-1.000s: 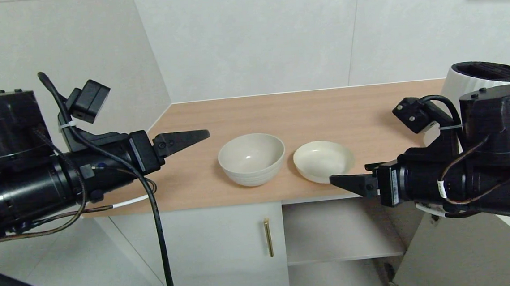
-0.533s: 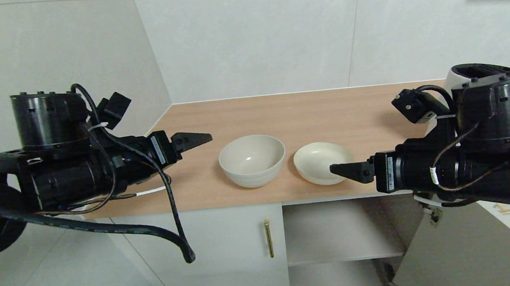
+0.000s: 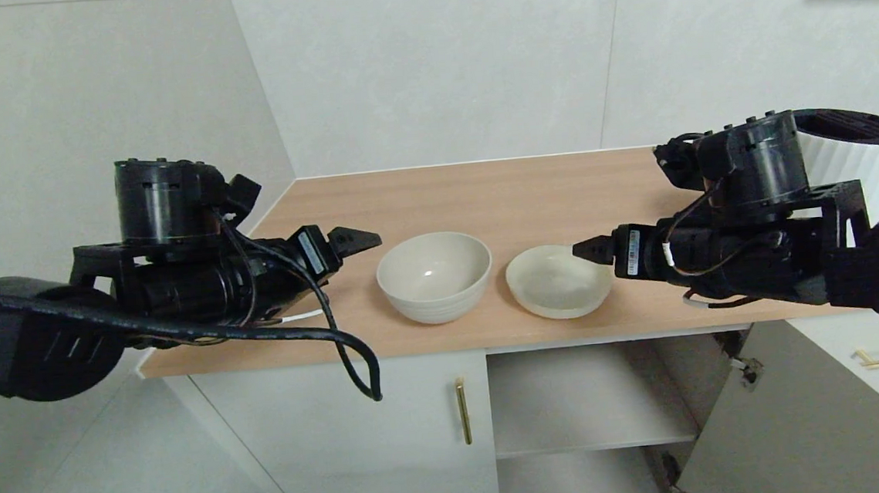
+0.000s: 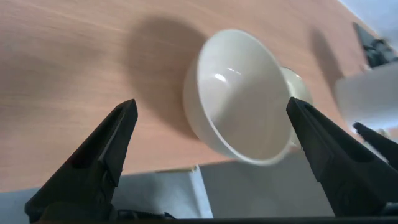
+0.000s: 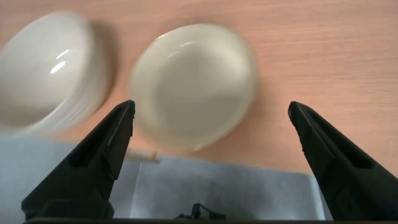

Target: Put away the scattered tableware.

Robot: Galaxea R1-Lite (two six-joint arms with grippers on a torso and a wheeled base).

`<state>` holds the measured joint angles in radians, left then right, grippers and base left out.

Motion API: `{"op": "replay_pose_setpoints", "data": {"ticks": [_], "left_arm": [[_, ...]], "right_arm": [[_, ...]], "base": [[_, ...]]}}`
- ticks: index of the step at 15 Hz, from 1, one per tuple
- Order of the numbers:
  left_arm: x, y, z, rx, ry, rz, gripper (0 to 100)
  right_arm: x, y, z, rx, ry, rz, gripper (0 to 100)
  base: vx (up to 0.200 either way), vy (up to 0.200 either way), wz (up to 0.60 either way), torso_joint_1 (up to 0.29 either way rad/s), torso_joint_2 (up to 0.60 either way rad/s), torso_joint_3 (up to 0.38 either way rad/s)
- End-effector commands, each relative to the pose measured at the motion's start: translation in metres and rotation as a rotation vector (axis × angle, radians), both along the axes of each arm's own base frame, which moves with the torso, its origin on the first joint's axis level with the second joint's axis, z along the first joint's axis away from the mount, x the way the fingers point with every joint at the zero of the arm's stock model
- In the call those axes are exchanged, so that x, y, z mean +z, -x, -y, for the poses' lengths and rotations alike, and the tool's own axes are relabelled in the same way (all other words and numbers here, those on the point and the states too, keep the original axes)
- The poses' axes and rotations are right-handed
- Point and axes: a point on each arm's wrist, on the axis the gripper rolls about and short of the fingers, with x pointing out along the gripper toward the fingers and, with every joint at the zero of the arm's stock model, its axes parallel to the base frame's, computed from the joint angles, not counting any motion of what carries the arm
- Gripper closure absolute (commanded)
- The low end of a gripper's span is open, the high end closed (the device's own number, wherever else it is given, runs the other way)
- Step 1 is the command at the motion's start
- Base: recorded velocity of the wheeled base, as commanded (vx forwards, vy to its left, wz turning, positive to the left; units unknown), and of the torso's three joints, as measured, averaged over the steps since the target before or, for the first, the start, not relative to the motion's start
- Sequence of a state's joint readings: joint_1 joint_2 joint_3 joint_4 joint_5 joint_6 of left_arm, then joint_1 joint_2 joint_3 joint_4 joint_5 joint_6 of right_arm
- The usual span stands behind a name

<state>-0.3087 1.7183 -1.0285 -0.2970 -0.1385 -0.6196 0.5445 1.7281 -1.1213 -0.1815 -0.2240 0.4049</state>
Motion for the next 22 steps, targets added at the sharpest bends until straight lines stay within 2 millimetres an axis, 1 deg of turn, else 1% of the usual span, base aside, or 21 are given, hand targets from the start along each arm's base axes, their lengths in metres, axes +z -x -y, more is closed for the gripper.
{"op": "replay_pose_setpoints", "data": {"ticks": [1, 2, 4, 10, 17, 18, 22], "left_arm": [[-0.015, -0.012, 0.012, 0.04, -0.04, -0.03, 0], [-0.018, -0.014, 0.015, 0.057, -0.047, -0.036, 0], [-0.02, -0.018, 0.023, 0.078, -0.004, -0.056, 0], [-0.031, -0.019, 0.034, 0.052, -0.013, -0.088, 0], [-0.035, -0.019, 0.038, 0.04, -0.016, -0.1, 0], [-0.036, -0.019, 0.038, 0.04, -0.017, -0.101, 100], [-0.034, -0.019, 0.038, 0.043, -0.01, -0.1, 100]], "right_arm": [[-0.009, -0.018, 0.004, -0.047, 0.001, -0.022, 0], [-0.01, -0.02, 0.005, -0.054, 0.002, -0.023, 0], [-0.011, -0.021, 0.006, -0.059, 0.003, -0.024, 0], [-0.014, -0.024, 0.006, -0.062, 0.008, -0.034, 0], [-0.016, -0.024, 0.006, -0.06, 0.01, -0.038, 0], [-0.016, -0.024, 0.006, -0.06, 0.01, -0.038, 0], [-0.017, -0.023, 0.005, -0.057, 0.011, -0.041, 0]], "base": [[0.0, 0.0, 0.0, 0.0, 0.0, 0.0], [0.0, 0.0, 0.0, 0.0, 0.0, 0.0], [0.0, 0.0, 0.0, 0.0, 0.0, 0.0], [0.0, 0.0, 0.0, 0.0, 0.0, 0.0], [0.0, 0.0, 0.0, 0.0, 0.0, 0.0], [0.0, 0.0, 0.0, 0.0, 0.0, 0.0], [0.0, 0.0, 0.0, 0.0, 0.0, 0.0]]}}
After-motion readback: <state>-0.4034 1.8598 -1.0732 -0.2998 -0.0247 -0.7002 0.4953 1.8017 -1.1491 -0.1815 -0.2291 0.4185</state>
